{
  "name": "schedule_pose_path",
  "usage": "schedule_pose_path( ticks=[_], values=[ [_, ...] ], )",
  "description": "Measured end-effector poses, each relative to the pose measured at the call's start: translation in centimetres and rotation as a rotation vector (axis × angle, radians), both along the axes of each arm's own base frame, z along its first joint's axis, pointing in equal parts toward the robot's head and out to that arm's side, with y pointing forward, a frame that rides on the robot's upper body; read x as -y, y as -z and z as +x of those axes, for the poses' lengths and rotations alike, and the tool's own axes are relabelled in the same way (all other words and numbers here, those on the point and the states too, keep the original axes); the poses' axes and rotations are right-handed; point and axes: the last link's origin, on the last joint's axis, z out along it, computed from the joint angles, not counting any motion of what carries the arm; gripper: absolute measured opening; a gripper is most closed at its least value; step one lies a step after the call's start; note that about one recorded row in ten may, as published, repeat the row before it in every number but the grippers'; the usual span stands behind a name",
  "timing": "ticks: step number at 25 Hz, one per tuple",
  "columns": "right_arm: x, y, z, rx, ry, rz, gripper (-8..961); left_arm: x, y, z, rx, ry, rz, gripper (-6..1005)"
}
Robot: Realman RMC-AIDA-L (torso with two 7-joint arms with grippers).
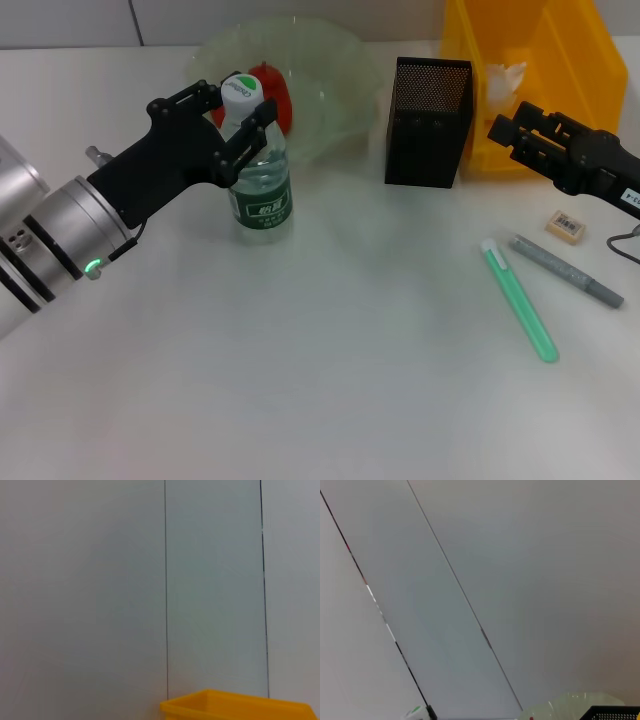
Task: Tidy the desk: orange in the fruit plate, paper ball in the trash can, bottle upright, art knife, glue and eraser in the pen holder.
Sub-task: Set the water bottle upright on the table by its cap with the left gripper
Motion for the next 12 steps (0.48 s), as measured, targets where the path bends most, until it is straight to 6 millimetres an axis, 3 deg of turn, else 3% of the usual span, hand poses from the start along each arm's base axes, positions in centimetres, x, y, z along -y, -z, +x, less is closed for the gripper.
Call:
schedule_pose_path(
  ticks=[7,12],
  values=[
    [0.1,0.0,0.0,0.0,0.0,-0.001,634,0.5,-0.4,0.2,0.038,0.018,0.008,486],
    [0.2,0.0,0.0,-0.003,-0.005,-0.002,634,1.2,-0.9,0.1,0.08,0.037,0.022,686]
  ],
)
